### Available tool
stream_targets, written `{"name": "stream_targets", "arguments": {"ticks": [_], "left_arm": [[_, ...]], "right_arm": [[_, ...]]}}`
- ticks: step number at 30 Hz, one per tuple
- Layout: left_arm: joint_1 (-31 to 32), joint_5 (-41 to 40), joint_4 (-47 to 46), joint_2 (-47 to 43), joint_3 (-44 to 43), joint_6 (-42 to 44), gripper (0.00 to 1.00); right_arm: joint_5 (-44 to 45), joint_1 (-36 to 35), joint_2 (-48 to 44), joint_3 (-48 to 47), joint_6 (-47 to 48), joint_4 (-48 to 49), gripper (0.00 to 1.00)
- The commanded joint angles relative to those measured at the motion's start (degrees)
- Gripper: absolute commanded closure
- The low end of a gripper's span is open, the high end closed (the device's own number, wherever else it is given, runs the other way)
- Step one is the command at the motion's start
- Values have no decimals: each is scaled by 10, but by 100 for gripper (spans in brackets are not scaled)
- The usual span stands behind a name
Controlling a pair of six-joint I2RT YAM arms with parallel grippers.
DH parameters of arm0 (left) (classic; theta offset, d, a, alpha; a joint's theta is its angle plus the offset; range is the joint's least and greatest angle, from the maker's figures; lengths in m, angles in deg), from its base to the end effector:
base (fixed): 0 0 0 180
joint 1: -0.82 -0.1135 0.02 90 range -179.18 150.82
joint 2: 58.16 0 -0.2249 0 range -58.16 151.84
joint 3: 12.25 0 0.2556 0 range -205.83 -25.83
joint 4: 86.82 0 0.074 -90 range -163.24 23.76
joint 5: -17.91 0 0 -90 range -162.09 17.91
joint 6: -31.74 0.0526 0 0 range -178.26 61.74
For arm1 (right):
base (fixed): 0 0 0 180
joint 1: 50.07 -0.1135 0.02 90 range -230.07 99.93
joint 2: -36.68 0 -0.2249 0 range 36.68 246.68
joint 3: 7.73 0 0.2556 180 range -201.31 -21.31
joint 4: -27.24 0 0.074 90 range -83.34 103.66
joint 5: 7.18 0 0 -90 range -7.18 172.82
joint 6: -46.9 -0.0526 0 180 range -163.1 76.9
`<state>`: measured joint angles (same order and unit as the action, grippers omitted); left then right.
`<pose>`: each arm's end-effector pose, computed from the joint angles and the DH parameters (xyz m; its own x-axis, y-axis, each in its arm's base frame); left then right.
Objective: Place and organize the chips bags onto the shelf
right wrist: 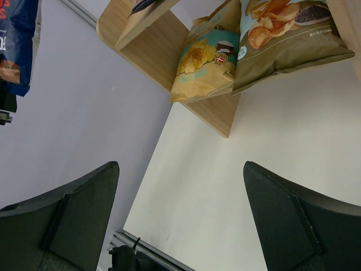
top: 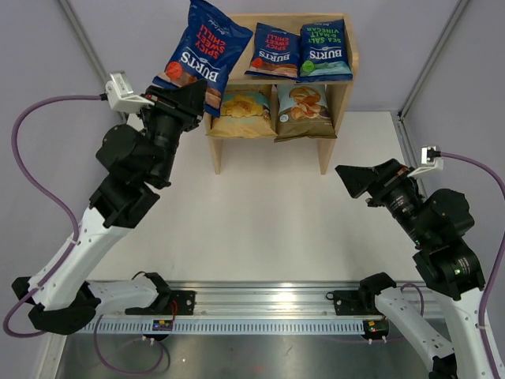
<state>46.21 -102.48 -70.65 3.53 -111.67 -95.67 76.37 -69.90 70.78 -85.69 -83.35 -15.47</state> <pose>0.1780 -0.1426 0.5118 0.0326 -0.7793 -0.6258 0.3821 0.5883 -0.7127 0.1337 0.0545 0.4192 -0.2717 0.5845 -0.7645 -0.3501 0.6800 0.6443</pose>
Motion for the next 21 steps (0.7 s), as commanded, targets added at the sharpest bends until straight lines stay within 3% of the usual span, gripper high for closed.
{"name": "stream_targets", "arguments": {"ticks": [1, 10, 21], "left_arm": [[-7, -97, 112, 41, -78, -1, 88], [-22, -171, 128, 132, -197, -5, 89], [-50, -201, 159, 325, -404, 38, 89]], "right_arm": [[17, -2, -7, -22, 11, -3, 1], [16, -2, -22, -27, 17, -18, 1], [2, -2, -44, -33, 14, -37, 1]]}}
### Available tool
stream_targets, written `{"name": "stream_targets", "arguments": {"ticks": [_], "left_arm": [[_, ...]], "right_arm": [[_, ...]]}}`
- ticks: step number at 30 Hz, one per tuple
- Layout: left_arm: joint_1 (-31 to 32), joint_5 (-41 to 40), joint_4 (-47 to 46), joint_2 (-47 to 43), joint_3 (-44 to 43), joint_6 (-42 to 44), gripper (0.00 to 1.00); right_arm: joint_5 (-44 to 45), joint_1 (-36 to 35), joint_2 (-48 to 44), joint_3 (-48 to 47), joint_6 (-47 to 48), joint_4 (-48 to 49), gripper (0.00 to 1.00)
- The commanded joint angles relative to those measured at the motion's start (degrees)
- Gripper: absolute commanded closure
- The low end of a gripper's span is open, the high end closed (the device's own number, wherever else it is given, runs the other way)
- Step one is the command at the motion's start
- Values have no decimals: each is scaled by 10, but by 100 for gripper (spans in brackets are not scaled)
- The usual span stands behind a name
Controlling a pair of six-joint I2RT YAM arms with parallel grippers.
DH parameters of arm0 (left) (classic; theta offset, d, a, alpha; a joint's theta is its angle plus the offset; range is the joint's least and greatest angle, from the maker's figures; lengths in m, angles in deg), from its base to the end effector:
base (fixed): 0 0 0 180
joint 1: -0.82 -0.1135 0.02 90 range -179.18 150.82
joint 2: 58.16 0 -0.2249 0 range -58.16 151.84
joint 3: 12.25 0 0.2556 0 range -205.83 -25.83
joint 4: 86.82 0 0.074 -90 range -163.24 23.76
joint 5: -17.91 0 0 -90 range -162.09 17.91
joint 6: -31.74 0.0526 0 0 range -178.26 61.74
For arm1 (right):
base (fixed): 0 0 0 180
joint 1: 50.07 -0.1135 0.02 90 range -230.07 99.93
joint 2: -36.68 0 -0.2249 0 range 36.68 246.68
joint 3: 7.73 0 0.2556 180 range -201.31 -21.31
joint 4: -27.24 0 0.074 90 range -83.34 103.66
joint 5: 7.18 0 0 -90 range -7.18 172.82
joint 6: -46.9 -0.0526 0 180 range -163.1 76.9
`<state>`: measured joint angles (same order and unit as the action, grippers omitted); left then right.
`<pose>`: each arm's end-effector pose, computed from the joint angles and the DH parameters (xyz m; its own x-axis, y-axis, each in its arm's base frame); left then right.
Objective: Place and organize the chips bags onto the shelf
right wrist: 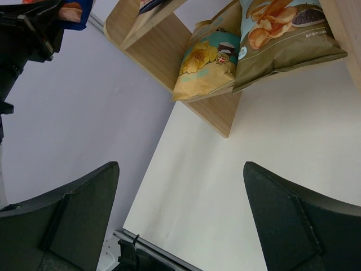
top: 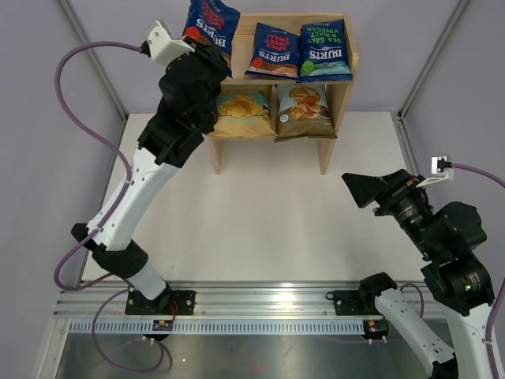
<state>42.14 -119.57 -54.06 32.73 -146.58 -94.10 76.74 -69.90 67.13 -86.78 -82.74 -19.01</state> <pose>0.2635 -0.1800 0.5344 0.1700 -0.6764 -0.7166 0.0023 0.7275 -0.6861 0.1123 0.0464 0.4244 -0.2490 0.5846 -0.7722 -0.3610 0.6838 0.6341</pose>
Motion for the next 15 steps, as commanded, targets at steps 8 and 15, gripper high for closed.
{"name": "stream_targets", "arguments": {"ticks": [8, 15], "left_arm": [[-51, 8, -5, 100, -116, 26, 89], [-71, 75, 6, 136, -123, -9, 89]], "right_arm": [[-8, -3, -29, -20, 8, -15, 1], [-9, -2, -44, -18, 4, -16, 1]]}}
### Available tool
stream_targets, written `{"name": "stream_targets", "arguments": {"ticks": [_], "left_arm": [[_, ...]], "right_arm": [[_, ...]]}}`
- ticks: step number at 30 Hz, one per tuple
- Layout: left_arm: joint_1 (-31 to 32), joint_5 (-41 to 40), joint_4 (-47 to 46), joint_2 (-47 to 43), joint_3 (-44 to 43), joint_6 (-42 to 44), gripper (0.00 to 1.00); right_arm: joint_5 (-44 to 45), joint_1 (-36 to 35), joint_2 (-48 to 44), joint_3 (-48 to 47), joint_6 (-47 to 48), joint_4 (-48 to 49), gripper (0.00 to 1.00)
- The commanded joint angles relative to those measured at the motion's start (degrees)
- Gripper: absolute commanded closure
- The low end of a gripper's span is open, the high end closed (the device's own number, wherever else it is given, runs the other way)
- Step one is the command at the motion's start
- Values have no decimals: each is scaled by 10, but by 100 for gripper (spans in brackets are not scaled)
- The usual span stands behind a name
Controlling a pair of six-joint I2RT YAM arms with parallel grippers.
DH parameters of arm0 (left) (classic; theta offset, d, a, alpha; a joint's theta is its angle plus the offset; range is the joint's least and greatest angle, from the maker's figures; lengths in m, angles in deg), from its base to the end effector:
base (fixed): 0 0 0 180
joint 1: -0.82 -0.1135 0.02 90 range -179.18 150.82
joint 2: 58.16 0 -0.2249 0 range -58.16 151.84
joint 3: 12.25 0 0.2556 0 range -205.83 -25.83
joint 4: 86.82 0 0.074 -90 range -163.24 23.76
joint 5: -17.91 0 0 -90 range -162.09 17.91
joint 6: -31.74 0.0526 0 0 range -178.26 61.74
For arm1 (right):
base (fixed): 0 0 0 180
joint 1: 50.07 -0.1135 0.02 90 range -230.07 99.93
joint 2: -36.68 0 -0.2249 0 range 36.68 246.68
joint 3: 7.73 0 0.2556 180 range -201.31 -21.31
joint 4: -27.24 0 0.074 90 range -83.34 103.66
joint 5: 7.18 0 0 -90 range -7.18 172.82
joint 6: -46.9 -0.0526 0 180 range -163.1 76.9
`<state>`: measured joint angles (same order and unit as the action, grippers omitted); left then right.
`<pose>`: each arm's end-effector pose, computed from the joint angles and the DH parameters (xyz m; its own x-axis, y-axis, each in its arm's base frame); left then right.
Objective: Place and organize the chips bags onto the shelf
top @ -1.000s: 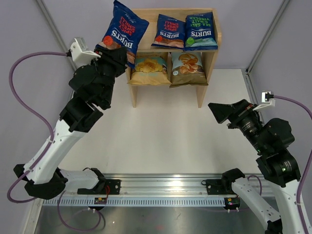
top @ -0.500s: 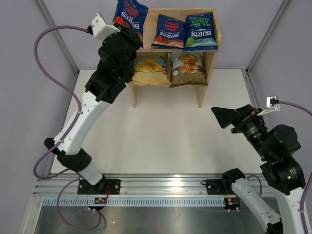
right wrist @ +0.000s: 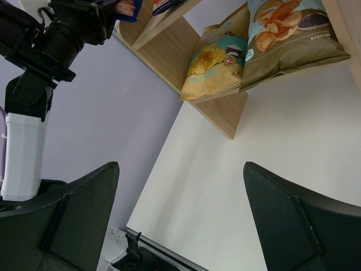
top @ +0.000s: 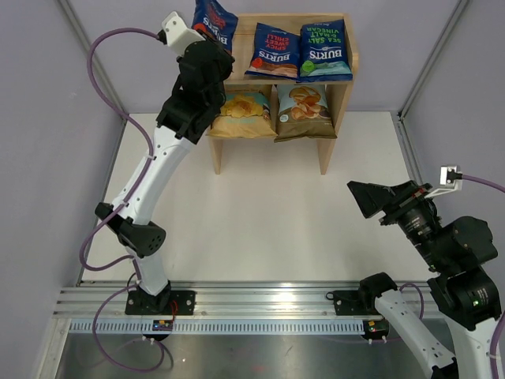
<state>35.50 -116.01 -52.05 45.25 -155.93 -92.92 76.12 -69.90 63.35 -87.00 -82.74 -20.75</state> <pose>0.3321 -0.1854 0.5082 0.1547 -0.6052 -0.7809 -0.0851 0.7794 -0.6208 0.0921 0.0397 0.4276 -0.2265 0.5919 -0.7736 -0.3919 0.6717 0.6287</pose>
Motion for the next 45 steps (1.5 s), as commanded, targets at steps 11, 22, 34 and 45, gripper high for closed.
{"name": "stream_targets", "arguments": {"ticks": [11, 22, 34, 45], "left_arm": [[-6, 74, 5, 31, -22, -91, 88], [-7, 88, 31, 22, 3, -184, 88], [-15, 111, 54, 9, 27, -241, 72], [-27, 115, 83, -4, 22, -184, 38]], "right_arm": [[5, -2, -16, -22, 6, -10, 0], [13, -2, -25, -31, 12, -21, 1], [14, -2, -29, -35, 13, -28, 0], [12, -3, -29, -35, 11, -24, 1]]}}
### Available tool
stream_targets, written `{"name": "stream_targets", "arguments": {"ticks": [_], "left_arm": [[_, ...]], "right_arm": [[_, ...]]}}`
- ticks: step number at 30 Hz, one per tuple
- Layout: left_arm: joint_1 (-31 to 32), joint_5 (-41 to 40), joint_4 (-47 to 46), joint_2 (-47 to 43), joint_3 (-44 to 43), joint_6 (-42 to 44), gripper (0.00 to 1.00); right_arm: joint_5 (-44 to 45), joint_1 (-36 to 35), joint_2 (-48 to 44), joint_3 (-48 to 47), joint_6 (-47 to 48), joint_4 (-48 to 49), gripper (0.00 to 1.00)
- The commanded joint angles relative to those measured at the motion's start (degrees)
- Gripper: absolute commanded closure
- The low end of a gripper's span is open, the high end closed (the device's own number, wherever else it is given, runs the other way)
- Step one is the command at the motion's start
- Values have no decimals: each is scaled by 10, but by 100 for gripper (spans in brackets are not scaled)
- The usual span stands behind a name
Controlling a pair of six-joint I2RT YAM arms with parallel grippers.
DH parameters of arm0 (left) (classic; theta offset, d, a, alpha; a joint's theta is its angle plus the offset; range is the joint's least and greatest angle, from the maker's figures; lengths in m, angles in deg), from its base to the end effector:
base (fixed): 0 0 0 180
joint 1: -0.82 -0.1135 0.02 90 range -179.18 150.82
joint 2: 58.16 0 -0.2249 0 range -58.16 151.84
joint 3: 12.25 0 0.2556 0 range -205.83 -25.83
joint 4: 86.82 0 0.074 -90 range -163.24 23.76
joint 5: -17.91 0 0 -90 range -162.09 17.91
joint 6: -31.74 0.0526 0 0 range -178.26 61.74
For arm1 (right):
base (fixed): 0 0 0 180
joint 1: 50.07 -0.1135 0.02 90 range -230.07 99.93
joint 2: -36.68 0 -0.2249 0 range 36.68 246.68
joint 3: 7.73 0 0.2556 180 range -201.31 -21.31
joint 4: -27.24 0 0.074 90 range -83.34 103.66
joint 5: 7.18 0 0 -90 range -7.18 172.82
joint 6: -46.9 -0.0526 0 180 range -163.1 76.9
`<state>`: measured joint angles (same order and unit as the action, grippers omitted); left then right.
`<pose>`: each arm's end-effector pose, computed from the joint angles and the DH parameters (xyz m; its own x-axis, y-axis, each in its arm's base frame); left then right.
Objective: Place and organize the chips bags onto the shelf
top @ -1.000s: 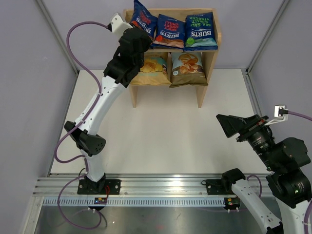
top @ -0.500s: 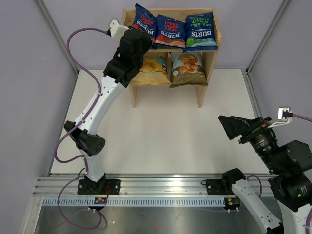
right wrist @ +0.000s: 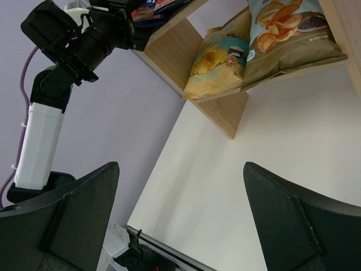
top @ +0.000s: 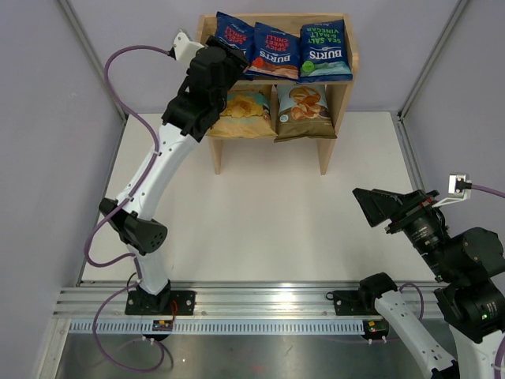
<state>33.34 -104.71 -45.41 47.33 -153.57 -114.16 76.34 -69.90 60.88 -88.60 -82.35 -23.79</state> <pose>0.3568 -0.1938 0.4684 -0.0463 -0.7976 -0.6014 -0.0677 0.6032 -0.7947 0.0741 0.0330 0.4317 -0.2085 0.5931 -0.7777 -0.4013 0.6732 0.6211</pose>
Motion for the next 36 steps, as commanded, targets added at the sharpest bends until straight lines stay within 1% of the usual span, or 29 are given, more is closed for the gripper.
{"name": "stream_targets", "arguments": {"ticks": [1, 5, 15, 19, 22, 23, 26, 27, 29, 30, 31, 36], "left_arm": [[-5, 3, 16, -27, 0, 34, 36], [-5, -8, 24, -42, 10, 60, 34], [-5, -32, 13, -99, 59, 129, 33], [-5, -32, 8, -108, 61, 150, 34], [-8, -29, 5, -110, 58, 163, 38], [-10, -27, 5, -109, 57, 164, 44], [-14, -25, 2, -104, 57, 173, 50], [-15, -23, 1, -103, 56, 180, 57], [-17, -14, -2, -102, 56, 186, 64], [-17, -11, -9, -100, 54, 196, 70], [-19, -10, -9, -98, 51, 198, 71], [-25, -6, 2, -76, 20, 205, 72]], "right_arm": [[9, -2, -4, -18, 7, 6, 1], [7, -2, -4, -17, 7, 8, 1], [2, -2, -1, -14, 4, 12, 1], [-1, -3, 0, -11, 3, 13, 1], [-1, -3, -1, -11, 4, 12, 0], [-1, -2, -2, -12, 5, 13, 1], [-1, -2, -4, -12, 6, 12, 1], [0, -2, -5, -12, 7, 10, 1], [1, -2, -6, -12, 10, 10, 0], [2, -2, -6, -12, 11, 8, 0], [2, -2, -6, -13, 13, 7, 0], [4, -2, -7, -14, 15, 5, 1]]}}
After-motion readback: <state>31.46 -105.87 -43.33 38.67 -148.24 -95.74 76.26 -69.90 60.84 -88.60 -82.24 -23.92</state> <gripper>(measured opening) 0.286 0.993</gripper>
